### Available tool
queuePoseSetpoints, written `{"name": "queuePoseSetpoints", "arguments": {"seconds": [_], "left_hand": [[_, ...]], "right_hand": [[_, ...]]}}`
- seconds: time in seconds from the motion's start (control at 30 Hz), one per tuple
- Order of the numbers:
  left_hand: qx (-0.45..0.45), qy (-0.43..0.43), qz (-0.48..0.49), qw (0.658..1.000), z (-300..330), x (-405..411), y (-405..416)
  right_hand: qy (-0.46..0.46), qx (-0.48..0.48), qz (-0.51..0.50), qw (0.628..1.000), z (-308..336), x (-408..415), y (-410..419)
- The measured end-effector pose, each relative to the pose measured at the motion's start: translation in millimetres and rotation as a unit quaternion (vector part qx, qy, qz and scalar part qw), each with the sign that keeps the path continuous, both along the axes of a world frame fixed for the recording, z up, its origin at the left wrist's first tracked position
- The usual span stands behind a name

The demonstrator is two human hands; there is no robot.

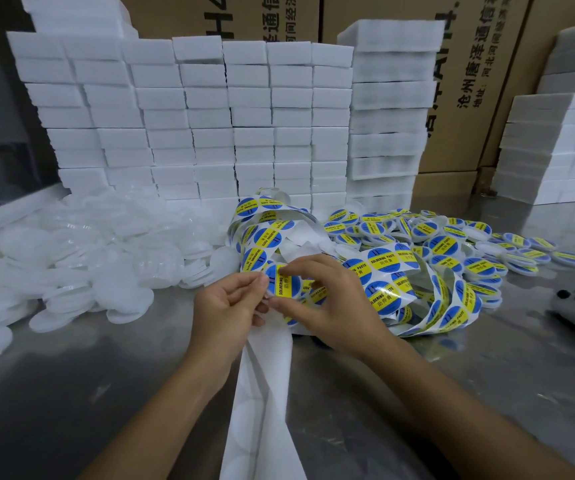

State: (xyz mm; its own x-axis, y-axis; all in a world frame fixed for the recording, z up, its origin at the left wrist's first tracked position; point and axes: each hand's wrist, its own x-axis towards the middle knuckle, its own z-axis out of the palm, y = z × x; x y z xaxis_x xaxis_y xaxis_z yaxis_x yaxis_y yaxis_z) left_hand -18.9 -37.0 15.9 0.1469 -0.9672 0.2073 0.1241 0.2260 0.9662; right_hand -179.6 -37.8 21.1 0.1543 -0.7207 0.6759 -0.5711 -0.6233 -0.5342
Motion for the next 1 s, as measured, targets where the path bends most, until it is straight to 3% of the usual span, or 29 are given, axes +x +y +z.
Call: {"name": "queuePoseSetpoints", "arguments": {"seconds": [0.07, 0.13, 0.27, 0.43, 0.67, 0.9, 1.0], "left_hand": [[-0.050, -0.120, 0.069, 0.989, -4.7, 1.8, -1.6], [-0.091, -0.259, 0.138, 0.952, -6.8, 4.3, -2.1], [-0.024, -0.396, 0.181, 0.900, -10.3, 8.3, -2.8], [0.026, -0.406, 0.148, 0.902, -13.7, 8.6, -5.6], [-0.007, -0.410, 0.149, 0.900, -15.3, 9.8, -7.3], [-0.023, -0.389, 0.154, 0.908, -17.3, 8.9, -9.4], [-0.031, -0.377, 0.153, 0.913, -17.3, 8.5, -9.6]], "right_hand": [[-0.018, 0.005, -0.010, 1.000, 2.2, -4.4, -2.5], [-0.052, -0.001, -0.036, 0.998, 7.4, -15.3, -8.1], [-0.078, 0.011, -0.137, 0.988, 26.3, -50.7, -33.6], [0.012, 0.086, -0.249, 0.964, 46.5, -96.8, -85.4], [0.074, 0.149, -0.326, 0.931, 37.2, -127.1, -134.4], [0.145, 0.244, -0.301, 0.911, 30.1, -131.3, -155.9], [0.131, 0.220, -0.299, 0.919, 34.1, -128.4, -151.8]]}}
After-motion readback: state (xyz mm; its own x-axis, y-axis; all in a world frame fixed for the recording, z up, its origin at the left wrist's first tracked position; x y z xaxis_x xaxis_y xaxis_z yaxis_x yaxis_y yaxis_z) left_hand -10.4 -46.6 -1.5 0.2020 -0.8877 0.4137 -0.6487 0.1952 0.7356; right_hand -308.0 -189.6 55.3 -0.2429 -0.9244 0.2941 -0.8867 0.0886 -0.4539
